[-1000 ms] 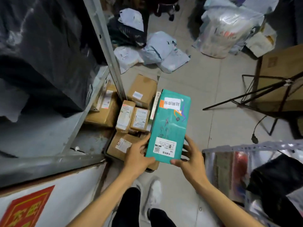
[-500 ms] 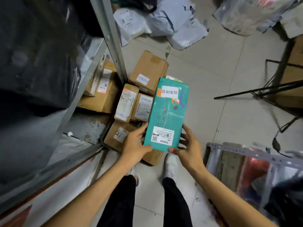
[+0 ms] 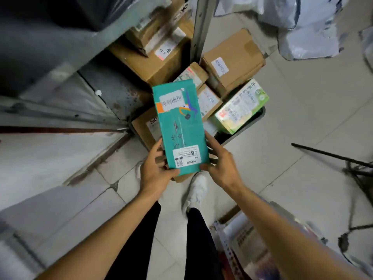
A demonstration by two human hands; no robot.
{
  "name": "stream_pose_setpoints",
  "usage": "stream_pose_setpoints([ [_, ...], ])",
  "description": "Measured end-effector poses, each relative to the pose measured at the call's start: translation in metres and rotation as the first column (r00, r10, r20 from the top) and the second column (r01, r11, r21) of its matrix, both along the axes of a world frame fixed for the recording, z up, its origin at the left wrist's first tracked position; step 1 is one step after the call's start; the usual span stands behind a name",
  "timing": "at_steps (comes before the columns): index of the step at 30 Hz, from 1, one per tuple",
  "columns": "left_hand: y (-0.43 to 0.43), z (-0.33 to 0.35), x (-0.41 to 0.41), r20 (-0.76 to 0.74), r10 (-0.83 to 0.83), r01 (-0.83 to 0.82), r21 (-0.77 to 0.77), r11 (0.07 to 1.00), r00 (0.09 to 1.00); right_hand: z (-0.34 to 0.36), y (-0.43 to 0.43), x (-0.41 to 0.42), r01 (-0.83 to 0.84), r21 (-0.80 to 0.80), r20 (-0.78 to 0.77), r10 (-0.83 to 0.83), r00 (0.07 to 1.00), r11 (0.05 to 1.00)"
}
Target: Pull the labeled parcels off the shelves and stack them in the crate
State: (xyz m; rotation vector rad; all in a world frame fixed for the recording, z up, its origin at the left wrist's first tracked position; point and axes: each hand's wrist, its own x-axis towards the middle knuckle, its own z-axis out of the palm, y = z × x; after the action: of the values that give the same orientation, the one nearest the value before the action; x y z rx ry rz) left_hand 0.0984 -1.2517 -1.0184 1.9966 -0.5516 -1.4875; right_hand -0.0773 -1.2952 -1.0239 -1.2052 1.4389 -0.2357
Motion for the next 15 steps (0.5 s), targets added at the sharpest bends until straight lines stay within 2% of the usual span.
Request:
stream_pose_setpoints([
  [7, 0.020, -0.053, 0.013, 0.062, 0.141, -0.146, 0.086, 0.986, 0.988, -0.067, -0.022, 0.026, -0.290, 0.078, -0.046, 0.294, 0.955, 0.954],
  [11, 0.018, -0.088, 0.019, 0.071, 0.256, -0.264, 0.131, 0.956, 0.964, -0.106, -0.034, 0.050, -0.344, 0.143, -0.032, 0.351, 0.936, 0.928],
  [15, 0.017, -0.119, 0.022, 0.095, 0.245, -0.259, 0.173, 0.950, 0.965, -0.130, -0.040, 0.062, -0.345, 0.200, -0.064, 0.363, 0.930, 0.917],
])
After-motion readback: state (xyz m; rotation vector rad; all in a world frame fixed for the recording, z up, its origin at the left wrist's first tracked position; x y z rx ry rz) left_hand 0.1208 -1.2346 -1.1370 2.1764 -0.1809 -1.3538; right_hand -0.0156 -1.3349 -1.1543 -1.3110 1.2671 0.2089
